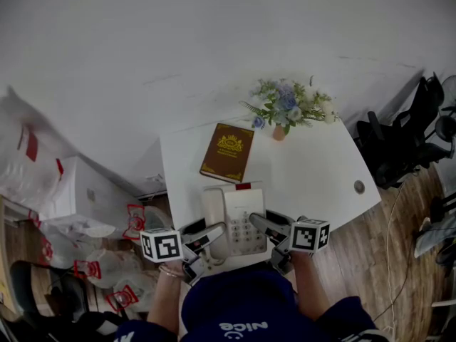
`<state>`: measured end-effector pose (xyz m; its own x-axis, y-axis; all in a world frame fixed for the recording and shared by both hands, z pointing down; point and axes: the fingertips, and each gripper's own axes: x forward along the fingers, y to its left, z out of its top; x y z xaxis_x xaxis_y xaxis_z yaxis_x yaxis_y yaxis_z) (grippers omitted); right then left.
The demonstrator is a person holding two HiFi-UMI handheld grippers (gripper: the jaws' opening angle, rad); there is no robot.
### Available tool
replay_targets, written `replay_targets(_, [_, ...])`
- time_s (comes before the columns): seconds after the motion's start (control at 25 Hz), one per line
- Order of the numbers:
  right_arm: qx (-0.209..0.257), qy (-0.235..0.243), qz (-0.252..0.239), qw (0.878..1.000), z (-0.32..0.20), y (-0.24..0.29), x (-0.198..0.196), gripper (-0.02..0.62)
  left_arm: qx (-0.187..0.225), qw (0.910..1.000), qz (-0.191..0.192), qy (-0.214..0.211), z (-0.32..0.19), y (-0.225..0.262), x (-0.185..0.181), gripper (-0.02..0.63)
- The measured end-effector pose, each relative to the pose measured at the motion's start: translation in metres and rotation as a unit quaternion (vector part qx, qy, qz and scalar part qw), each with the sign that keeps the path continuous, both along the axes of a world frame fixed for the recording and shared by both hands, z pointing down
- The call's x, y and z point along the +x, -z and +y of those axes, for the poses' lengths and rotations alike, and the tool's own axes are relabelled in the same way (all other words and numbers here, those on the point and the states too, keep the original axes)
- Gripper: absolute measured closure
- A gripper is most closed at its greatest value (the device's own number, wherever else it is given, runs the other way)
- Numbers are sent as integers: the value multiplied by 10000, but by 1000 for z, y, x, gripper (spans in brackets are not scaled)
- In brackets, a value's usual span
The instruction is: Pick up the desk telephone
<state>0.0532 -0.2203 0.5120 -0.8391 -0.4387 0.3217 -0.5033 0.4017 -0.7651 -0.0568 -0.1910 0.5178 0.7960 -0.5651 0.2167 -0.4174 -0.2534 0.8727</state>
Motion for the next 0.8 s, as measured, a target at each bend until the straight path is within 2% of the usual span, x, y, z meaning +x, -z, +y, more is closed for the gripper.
replay_targets(0.4, [431,-7,-39,9991,-3,33,0,354,302,9995,-89,82,-2,29,-2,213])
replay_targets(0.6, [756,17,-78,9971,-4,55,0,354,628,9976,-290,9,-2,48,-3,213])
replay_targets(0.8, [1123,-12,-110,9936,-3,74,2,354,958,9953,-169,28,-3,73,1,213])
